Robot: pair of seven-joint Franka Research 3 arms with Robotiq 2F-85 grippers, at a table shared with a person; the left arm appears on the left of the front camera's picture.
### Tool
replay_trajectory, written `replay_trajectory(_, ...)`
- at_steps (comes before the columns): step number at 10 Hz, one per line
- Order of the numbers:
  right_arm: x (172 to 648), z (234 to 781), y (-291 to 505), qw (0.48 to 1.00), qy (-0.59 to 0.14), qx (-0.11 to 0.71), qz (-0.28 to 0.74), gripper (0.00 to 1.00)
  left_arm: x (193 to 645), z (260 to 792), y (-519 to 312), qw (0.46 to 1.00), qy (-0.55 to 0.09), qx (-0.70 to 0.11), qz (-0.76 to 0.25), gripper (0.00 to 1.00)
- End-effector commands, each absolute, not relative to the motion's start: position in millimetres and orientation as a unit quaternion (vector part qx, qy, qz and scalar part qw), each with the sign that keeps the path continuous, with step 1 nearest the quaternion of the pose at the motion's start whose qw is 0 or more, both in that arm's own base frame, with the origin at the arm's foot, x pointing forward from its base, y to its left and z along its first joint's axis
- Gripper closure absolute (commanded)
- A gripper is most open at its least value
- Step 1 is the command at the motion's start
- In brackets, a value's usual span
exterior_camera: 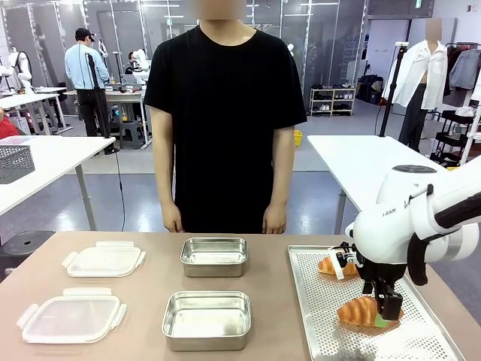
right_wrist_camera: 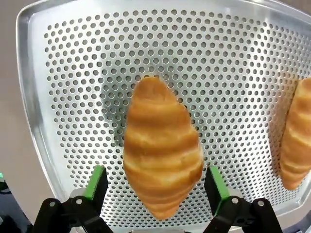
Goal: Place the bread into the airtight container.
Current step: Pick up a Butter Roll and place it into an empty Airtight Container.
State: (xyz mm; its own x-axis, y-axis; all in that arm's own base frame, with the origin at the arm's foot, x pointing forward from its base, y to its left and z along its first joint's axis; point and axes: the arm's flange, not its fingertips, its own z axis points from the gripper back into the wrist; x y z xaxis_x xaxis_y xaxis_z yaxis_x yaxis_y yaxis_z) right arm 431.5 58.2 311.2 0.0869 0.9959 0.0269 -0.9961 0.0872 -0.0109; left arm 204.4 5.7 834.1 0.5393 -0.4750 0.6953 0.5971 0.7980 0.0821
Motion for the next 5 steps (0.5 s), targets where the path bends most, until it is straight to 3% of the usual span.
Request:
replay_trajectory(1, 440.9, 301.1, 55.2, 0.733, -0.016, 0.007, 0.68, 0.0, 203.8, 835.8, 4.9, 0.872, -0.37, -0.084, -0.309, 0.0)
replay_trajectory(5, 441.6, 293.5, 55.1, 0.738, -0.013, 0.007, 0.675, 0.0, 203.8, 835.8, 4.9, 0.872, -0.37, -0.084, -0.309, 0.0)
